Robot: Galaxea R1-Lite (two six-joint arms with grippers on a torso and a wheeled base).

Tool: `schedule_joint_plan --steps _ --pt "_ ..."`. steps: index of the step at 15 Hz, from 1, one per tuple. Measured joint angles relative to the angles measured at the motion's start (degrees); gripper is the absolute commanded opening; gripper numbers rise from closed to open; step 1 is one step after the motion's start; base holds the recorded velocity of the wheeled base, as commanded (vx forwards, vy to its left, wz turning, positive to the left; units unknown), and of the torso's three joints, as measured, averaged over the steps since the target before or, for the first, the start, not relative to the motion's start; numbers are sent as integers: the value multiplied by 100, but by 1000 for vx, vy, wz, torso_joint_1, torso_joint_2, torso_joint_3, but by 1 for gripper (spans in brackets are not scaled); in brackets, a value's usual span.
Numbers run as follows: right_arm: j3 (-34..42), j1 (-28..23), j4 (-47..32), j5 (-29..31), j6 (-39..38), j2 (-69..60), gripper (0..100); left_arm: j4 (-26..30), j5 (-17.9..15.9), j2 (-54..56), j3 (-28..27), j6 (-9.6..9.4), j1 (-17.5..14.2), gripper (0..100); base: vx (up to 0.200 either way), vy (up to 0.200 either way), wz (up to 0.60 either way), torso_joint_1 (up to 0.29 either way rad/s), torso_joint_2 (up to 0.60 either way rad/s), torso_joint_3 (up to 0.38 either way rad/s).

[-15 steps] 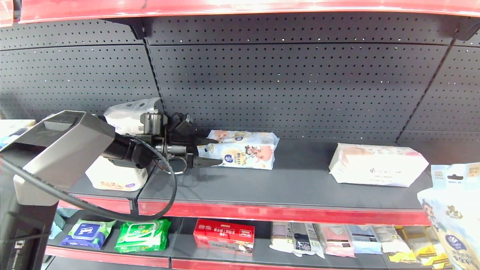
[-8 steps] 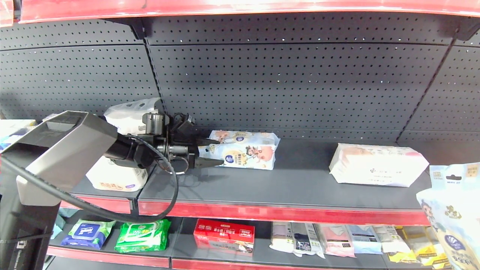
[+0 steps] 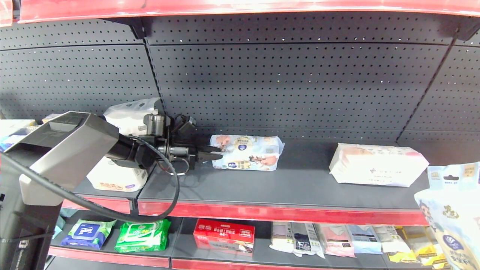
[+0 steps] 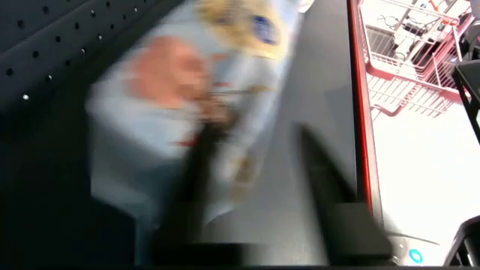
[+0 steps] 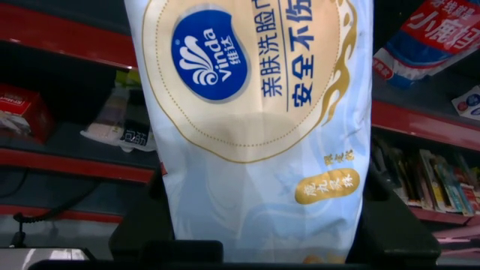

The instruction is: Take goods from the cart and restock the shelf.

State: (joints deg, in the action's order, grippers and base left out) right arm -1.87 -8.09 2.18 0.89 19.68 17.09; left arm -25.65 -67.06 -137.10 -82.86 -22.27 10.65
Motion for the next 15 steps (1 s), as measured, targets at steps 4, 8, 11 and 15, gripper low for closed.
schedule_joint_plan --steps 4,8,11,15 --pt "0 5 2 0 -2 11 0 -16 -9 -11 -22 16 0 0 0 0 0 0 0 0" --pt "11 9 -9 0 -2 21 0 -18 -2 -12 -197 130 -7 0 0 0 0 0 0 0" --pt "11 16 -9 0 -2 49 0 -23 -5 -4 -416 240 -13 0 0 0 0 0 0 0" --pt "11 13 -9 6 -2 60 0 -23 -9 112 -538 380 12 0 0 0 0 0 0 0"
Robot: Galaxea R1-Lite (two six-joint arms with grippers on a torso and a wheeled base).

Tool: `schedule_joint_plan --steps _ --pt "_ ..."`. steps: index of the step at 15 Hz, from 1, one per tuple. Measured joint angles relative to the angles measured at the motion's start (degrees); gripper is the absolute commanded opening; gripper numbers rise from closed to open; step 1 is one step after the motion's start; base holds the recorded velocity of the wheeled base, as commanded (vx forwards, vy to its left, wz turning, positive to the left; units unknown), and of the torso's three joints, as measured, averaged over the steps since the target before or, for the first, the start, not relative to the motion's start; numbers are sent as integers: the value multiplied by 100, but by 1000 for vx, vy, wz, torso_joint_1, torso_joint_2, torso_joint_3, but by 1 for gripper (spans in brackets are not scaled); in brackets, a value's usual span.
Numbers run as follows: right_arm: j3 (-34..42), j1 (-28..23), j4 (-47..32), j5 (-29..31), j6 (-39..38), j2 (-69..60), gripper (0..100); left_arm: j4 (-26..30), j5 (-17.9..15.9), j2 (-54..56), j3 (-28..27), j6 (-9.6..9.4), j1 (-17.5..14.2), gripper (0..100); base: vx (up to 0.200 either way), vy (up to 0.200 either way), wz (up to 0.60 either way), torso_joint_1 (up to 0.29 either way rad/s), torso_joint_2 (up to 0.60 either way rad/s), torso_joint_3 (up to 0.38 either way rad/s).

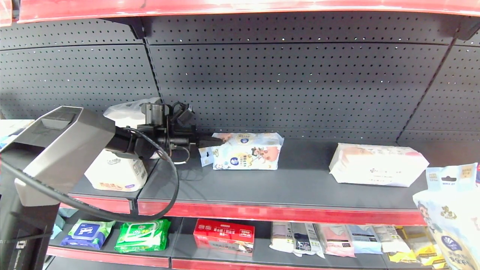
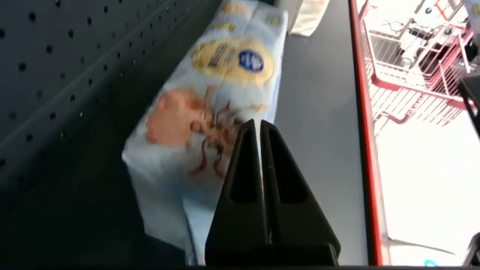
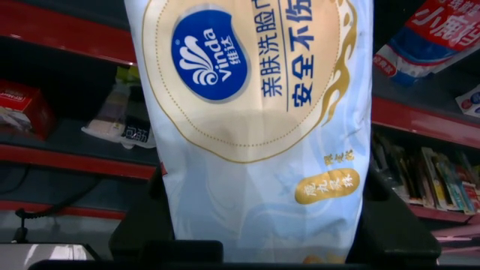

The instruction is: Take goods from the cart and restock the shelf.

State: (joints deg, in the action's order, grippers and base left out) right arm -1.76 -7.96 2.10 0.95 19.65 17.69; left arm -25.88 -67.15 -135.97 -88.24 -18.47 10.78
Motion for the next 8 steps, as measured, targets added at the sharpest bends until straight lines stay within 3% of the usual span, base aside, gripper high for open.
schedule_joint_plan --steps 4,8 --pt "0 -2 0 0 0 20 0 2 -2 100 -145 40 11 0 0 0 0 0 0 0" --pt "0 -5 0 2 0 41 0 23 4 193 -182 233 11 0 0 0 0 0 0 0"
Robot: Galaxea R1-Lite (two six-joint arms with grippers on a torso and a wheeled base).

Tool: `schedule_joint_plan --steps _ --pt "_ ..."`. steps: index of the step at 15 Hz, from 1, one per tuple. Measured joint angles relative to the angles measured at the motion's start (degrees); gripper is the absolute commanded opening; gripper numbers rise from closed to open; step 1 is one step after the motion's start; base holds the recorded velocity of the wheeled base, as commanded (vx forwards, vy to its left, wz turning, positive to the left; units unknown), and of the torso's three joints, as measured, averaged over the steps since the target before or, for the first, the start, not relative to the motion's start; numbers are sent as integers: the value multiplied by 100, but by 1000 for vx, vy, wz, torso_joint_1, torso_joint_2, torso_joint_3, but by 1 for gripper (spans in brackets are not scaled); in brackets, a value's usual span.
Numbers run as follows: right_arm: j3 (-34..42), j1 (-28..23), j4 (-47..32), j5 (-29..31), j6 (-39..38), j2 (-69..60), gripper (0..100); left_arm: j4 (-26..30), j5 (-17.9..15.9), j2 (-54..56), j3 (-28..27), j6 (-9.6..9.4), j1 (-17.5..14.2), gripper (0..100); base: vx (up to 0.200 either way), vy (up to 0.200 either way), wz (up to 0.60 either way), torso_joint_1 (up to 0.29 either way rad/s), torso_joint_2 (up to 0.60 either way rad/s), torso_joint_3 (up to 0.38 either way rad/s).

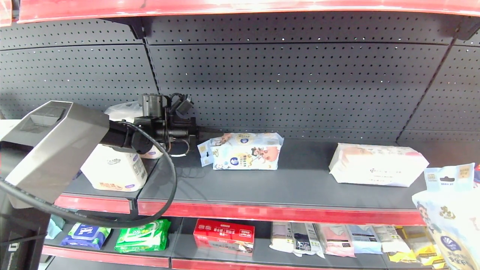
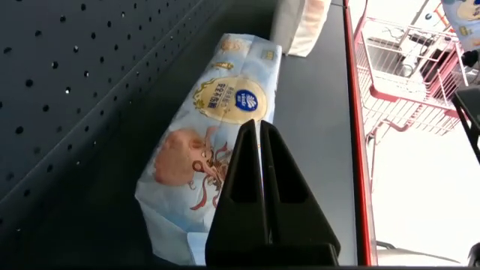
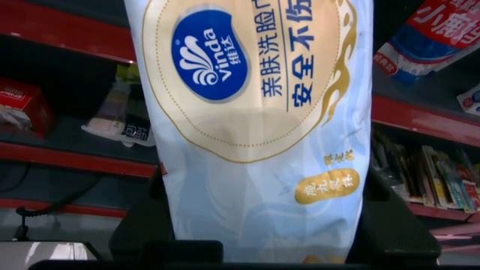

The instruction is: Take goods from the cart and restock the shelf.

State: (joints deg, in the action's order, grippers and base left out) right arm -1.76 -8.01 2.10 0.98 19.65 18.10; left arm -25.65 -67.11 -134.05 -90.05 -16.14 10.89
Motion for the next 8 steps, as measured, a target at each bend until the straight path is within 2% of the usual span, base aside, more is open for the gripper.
schedule_joint_plan --steps 4,7,8 --pt "0 2 0 0 -2 13 0 -43 128 37 -40 27 20 0 0 0 0 0 0 0" --pt "0 2 0 0 -6 35 0 -179 187 69 -52 325 74 0 0 0 0 0 0 0" --pt "0 2 0 0 -6 37 0 -300 216 78 -18 330 105 0 0 0 0 0 0 0"
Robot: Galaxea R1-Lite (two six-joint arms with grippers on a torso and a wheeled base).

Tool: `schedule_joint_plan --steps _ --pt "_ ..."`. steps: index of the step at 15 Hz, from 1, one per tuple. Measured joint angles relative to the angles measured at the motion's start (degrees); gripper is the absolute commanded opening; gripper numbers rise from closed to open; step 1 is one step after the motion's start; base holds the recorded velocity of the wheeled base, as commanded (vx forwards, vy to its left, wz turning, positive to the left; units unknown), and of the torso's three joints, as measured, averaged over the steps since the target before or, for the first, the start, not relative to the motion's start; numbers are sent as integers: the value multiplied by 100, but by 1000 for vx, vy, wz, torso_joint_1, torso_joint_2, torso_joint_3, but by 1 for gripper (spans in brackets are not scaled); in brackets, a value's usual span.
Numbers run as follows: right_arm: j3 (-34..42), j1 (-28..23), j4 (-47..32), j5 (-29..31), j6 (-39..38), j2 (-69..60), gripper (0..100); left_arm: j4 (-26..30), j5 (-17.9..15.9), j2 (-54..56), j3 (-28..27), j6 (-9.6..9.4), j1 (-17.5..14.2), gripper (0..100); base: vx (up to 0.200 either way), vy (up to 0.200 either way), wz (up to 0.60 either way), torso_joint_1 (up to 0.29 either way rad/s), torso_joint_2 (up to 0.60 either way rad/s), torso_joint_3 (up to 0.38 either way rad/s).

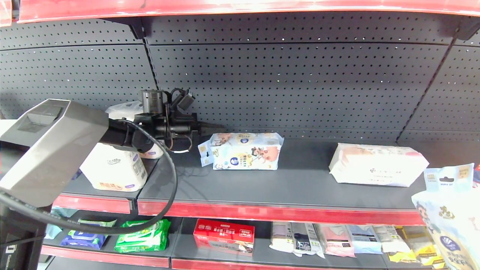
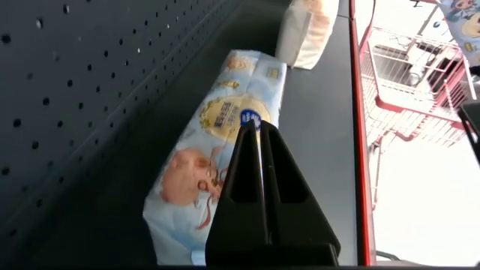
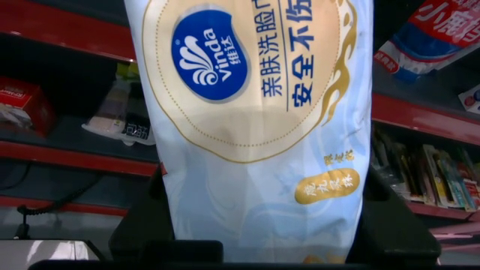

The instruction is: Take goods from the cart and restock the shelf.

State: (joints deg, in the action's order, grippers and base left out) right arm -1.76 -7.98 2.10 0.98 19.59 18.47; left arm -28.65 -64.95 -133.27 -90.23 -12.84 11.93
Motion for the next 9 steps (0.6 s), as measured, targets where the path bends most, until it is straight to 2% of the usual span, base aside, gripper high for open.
schedule_joint_plan --steps 4,5,9 --pt "7 -2 1 0 -2 7 0 -61 63 2 5 57 46 0 0 0 0 0 0 0" --pt "7 -2 1 0 -2 7 0 -68 99 2 7 46 51 100 0 0 0 0 0 0" --pt "7 9 1 -2 -13 7 0 -74 268 11 66 22 49 100 0 0 0 0 0 0"
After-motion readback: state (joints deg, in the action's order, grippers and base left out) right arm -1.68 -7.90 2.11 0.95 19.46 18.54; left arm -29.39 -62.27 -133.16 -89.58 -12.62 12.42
